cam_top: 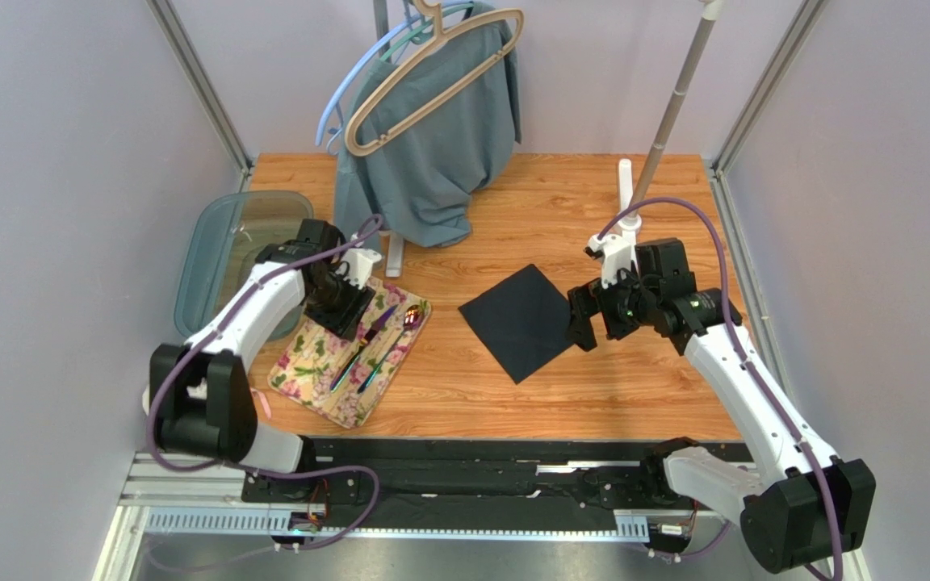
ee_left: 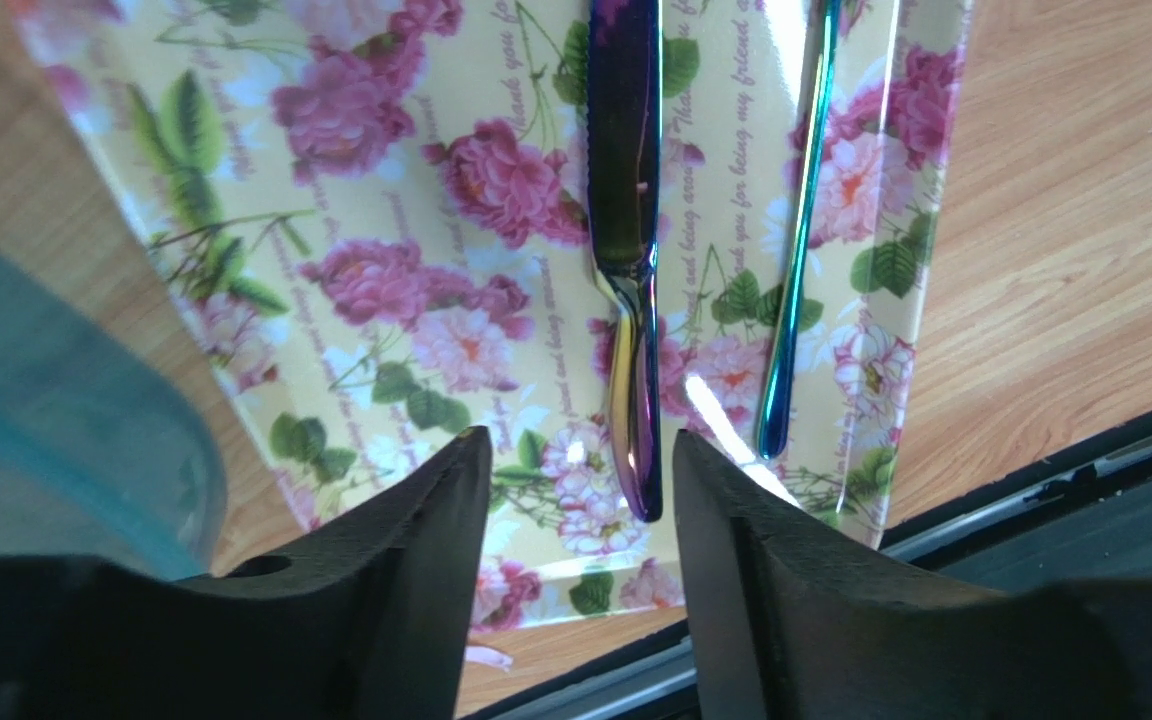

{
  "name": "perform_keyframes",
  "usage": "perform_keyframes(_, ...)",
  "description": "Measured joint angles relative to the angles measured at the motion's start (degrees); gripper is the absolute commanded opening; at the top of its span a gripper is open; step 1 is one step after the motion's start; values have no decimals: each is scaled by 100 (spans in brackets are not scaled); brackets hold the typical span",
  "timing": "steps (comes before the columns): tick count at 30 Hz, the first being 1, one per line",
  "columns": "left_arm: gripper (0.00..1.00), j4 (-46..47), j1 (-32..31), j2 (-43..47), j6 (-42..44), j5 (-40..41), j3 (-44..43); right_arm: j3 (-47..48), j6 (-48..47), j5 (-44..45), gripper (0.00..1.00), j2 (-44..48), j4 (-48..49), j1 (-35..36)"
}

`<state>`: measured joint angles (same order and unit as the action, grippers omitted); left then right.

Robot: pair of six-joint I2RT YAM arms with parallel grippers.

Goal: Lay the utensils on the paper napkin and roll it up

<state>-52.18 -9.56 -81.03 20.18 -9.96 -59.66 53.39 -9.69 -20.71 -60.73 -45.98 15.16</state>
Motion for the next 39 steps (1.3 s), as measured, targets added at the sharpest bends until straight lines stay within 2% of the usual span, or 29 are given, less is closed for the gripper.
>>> perform_keyframes(3, 50, 146, -50, -551, -59, -22, -4, -11, 0, -2, 100, -48, -4, -17)
perform_keyframes(9, 50, 308, -396, -1176, -83, 66, -9, -11, -2, 0, 100, -146, -2, -63)
perform_keyframes(24, 50, 688, -920, -1300, -258, 634, 380, -13, -7, 0, 100, -299, 9, -74)
perform_keyframes(26, 47, 697, -946, -1309, -295, 682, 380, -13, -7, 0, 100, -299, 13, -74)
perform_keyframes(30, 33, 734, -953, -1333, -330, 787, 378, -13, -9, 2, 100, -297, 31, -74)
perform_keyframes(33, 21, 750, -944, -1362, -348, 852, 352, -13, -9, 4, 100, -297, 42, -74)
perform_keyframes(34, 13, 741, -946, -1373, -345, 855, 339, -13, -9, 4, 100, -297, 42, -74)
perform_keyframes(37, 0, 691, -949, -1390, -378, 824, 299, -13, -11, 7, 100, -297, 44, -79)
perform_keyframes(39, 0, 667, -946, -1392, -407, 809, 286, -13, -11, 11, 100, -297, 44, -83)
